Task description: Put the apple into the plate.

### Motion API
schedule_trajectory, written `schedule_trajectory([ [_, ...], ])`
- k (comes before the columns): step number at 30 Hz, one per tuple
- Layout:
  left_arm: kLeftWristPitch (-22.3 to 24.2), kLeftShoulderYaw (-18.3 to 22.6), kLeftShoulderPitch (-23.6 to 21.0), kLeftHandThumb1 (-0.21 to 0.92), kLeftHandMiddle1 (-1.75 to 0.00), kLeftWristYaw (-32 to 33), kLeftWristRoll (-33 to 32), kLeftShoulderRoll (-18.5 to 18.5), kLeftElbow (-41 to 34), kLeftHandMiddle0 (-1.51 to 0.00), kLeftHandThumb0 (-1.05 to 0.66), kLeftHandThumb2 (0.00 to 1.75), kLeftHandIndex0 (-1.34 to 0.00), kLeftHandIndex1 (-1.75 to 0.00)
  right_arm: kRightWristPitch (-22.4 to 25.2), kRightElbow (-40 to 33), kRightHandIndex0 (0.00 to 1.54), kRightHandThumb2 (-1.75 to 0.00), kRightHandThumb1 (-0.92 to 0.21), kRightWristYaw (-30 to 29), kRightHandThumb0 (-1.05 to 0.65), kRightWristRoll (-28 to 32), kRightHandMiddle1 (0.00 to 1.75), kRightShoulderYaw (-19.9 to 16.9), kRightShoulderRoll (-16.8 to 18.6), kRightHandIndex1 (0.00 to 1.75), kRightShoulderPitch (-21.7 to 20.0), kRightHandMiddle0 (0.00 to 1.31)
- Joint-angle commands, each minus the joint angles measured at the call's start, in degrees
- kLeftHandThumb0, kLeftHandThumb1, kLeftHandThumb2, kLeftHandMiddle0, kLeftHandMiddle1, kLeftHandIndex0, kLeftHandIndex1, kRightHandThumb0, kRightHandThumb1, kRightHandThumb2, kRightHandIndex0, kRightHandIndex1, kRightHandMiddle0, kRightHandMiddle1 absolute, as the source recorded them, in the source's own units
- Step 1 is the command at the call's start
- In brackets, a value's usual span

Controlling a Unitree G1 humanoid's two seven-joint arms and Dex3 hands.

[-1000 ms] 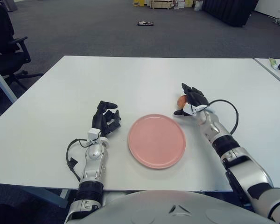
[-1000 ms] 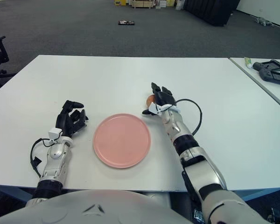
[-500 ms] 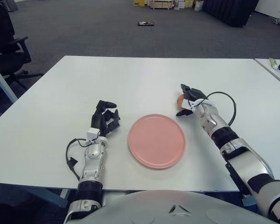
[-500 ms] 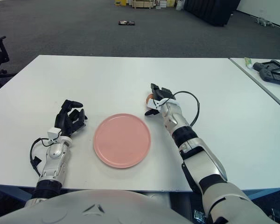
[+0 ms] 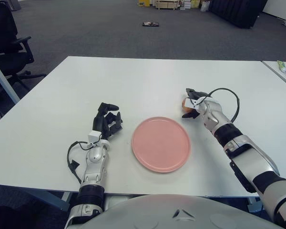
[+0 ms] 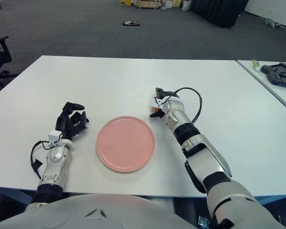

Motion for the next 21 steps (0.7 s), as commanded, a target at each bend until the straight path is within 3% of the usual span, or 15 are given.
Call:
schedule_trajectory([
  [1, -0.35, 0.07, -0.36, 0.59, -1.75, -0.85, -0.67, 0.48, 0.08, -0.71, -0.4, 0.99, -0.41, -1.75, 2.58, 2.02, 0.01, -0.89, -0.4, 4.12, -0.61, 0.6, 0.53, 1.27, 0.28, 0.4, 3.69, 0.0],
  [6, -0.37, 0.24, -0.36, 0.58, -1.75, -1.8, -1.67, 0.33, -0.01, -0.67, -0.4, 0.99, -0.41, -1.75, 5.21, 1.04, 0.0, -0.91, -0.44, 3.44, -0.57, 0.99, 0.83, 0.58, 0.51, 0.73, 4.06, 0.0],
  [10, -0.34, 0.31, -0.33, 0.59, -1.75, -1.88, -1.96, 0.27, -0.08, -0.64, -0.4, 0.99, -0.41, -1.75, 7.54, 0.57, 0.0, -0.96, -0.43, 1.49, -0.53, 1.32, 1.2, -0.45, 1.27, 0.97, 4.43, 0.0],
  [12, -0.19, 0.34, -0.31, 0.59, -1.75, -1.64, -1.84, 0.2, -0.17, -0.63, -0.4, 0.99, -0.4, -1.75, 8.55, 0.38, 0.0, -1.01, -0.41, -0.2, -0.5, 1.64, 1.46, -1.35, 1.82, 1.08, 4.71, 0.03],
  [13, -0.12, 0.34, -0.29, 0.59, -1.75, -1.51, -1.75, 0.18, -0.21, -0.63, -0.4, 0.99, -0.4, -1.75, 8.89, 0.31, 0.02, -1.0, -0.47, -0.91, -0.46, 1.77, 1.56, -1.71, 2.02, 1.14, 4.83, 0.17],
  [17, 0.18, 0.26, -0.22, 0.58, -1.75, -0.56, -0.84, 0.13, -0.42, -0.64, -0.4, 0.99, -0.41, -1.75, 8.77, 1.3, 0.14, -1.04, -0.51, -4.54, -0.43, 1.93, 1.71, -2.79, 2.62, 1.29, 4.9, 0.39],
  [20, 0.26, 0.18, -0.19, 0.58, -1.75, -0.13, -0.34, 0.11, -0.57, -0.64, -0.4, 0.99, -0.41, -1.75, 8.11, 2.08, 0.24, -1.08, -0.49, -7.91, -0.42, 1.57, 1.73, -3.14, 2.96, 1.42, 5.02, 0.45],
  [21, 0.28, 0.15, -0.18, 0.58, -1.75, -0.05, -0.25, 0.11, -0.6, -0.64, -0.4, 0.99, -0.41, -1.75, 7.95, 2.18, 0.31, -1.08, -0.48, -8.9, -0.34, 1.49, 1.74, -3.25, 3.06, 1.41, 5.12, 0.45],
])
